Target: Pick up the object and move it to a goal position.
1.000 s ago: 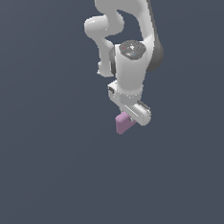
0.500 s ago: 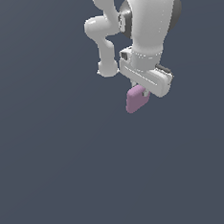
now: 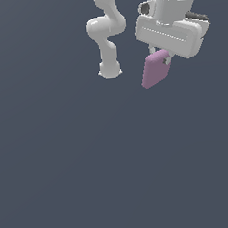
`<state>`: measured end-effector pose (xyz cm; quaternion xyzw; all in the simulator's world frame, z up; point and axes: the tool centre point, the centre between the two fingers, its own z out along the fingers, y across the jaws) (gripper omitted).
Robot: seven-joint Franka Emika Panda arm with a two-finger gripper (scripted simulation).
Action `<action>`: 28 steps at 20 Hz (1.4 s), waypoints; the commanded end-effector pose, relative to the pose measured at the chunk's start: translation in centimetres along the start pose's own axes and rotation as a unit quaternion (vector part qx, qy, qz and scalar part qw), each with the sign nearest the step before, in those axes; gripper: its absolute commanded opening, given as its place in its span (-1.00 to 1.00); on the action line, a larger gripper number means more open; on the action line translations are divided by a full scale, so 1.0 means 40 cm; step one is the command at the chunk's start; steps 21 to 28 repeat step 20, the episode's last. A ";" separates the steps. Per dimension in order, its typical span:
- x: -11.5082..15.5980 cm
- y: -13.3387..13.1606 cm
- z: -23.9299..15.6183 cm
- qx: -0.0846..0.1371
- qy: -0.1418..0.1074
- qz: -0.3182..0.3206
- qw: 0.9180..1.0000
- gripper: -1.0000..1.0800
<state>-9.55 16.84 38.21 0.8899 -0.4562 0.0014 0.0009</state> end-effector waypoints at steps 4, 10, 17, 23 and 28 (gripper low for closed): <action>-0.078 -0.001 -0.130 0.000 0.000 0.000 1.000 -1.00; -0.133 -0.006 -0.223 0.000 -0.001 0.000 1.000 -1.00; -0.161 -0.012 -0.271 0.000 -0.002 0.000 1.000 -1.00; -0.163 -0.013 -0.275 0.000 -0.002 0.000 1.000 -1.00; -0.163 -0.013 -0.275 0.000 -0.002 0.000 1.000 -1.00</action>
